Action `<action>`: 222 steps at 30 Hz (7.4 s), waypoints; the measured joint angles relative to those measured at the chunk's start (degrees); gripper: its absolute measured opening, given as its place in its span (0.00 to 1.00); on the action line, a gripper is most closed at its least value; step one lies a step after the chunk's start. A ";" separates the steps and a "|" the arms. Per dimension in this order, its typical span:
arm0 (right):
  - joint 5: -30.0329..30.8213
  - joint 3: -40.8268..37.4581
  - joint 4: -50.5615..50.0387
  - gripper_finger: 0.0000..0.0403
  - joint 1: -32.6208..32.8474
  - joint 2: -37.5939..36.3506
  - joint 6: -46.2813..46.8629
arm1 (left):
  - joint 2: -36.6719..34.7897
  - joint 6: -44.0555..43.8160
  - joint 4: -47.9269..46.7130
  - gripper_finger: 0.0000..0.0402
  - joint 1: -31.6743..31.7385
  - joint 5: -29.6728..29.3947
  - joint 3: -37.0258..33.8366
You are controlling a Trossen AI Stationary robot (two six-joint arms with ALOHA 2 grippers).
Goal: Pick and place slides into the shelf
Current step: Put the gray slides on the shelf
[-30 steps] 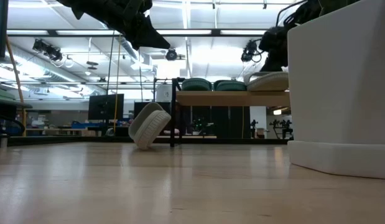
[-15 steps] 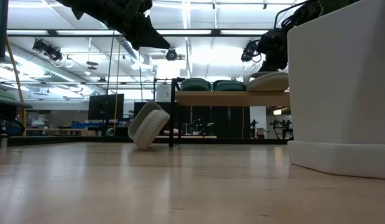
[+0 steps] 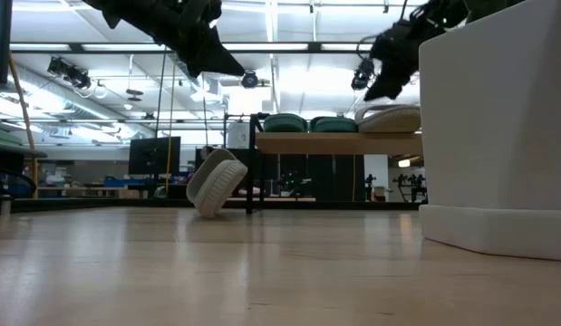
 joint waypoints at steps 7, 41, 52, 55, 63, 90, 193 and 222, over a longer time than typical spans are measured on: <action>-2.67 7.16 -6.78 0.30 5.40 -0.04 0.09 | 4.04 -4.87 -5.26 0.06 -3.24 -0.01 -0.02; 25.49 7.40 -12.58 0.21 38.02 -0.24 -2.99 | 10.84 -32.31 -11.42 0.02 -24.85 -29.66 -6.56; 26.66 7.38 -12.55 0.21 37.76 -0.26 -2.52 | 10.84 -38.53 -5.18 0.07 -35.90 -36.66 -6.60; 26.65 7.38 -12.55 0.20 37.75 -0.26 -2.48 | 10.88 -43.24 -5.36 0.09 -38.33 -41.01 -6.60; 26.51 7.38 -12.60 0.20 37.85 -0.26 0.75 | 16.13 -46.63 -0.43 0.24 -41.11 -42.76 -6.58; 22.49 7.36 -12.72 0.19 37.88 -0.26 2.99 | 38.59 -48.07 8.68 0.56 -39.17 -57.39 3.21; 18.62 7.29 -12.57 0.19 37.84 -0.26 1.29 | 44.05 -99.66 -59.92 0.16 -42.33 -53.17 11.89; 17.26 23.26 -5.16 0.19 43.45 -0.29 -6.18 | 30.27 -107.68 -83.71 0.16 -56.39 -88.81 11.93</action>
